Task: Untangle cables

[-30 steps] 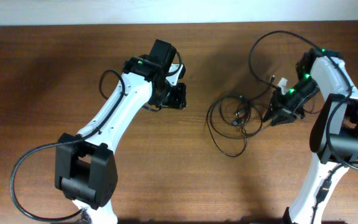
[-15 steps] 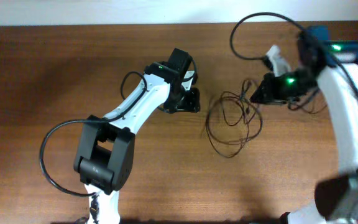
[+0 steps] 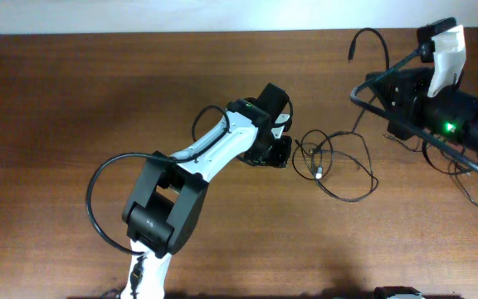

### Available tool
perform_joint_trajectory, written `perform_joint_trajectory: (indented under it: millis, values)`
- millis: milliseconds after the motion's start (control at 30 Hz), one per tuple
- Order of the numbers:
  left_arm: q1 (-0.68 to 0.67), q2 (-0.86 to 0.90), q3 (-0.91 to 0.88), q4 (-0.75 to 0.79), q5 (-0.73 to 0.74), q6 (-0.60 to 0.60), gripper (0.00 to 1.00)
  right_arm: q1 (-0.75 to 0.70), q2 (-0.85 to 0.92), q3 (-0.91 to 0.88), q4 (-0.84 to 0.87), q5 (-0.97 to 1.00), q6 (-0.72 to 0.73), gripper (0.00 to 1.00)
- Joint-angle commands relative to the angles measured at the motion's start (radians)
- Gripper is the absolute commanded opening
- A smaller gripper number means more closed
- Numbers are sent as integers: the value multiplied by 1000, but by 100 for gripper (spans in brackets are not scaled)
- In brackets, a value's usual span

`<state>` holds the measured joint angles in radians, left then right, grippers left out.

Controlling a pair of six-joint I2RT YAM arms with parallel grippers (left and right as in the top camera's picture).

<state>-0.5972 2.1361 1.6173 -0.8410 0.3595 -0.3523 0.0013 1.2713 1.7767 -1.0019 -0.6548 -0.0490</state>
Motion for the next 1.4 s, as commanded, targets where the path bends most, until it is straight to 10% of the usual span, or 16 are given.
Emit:
perform_joint_trajectory:
  millis: [0,100,233,633,767,1200,1367]
  values:
    - [43,-97,3,5,16,9,27,-2,-39,10,109,-159,39,4]
    - [87,-151,3,5,228,54,57,-2,-66,10,199,-183,85,4]
    - [184,-153,3,-111,476,116,57,-2,-67,10,219,-93,84,4]
    - [87,-152,3,-103,489,129,52,-2,-34,10,285,-179,167,4]
    - [37,-152,3,-42,306,53,2,-2,-34,10,288,-180,166,4]
    - [66,-153,-78,-55,1,1,0,-2,-47,10,380,-180,166,4]
    - [203,-153,-78,-149,148,1,45,-2,-45,9,327,-126,159,4]
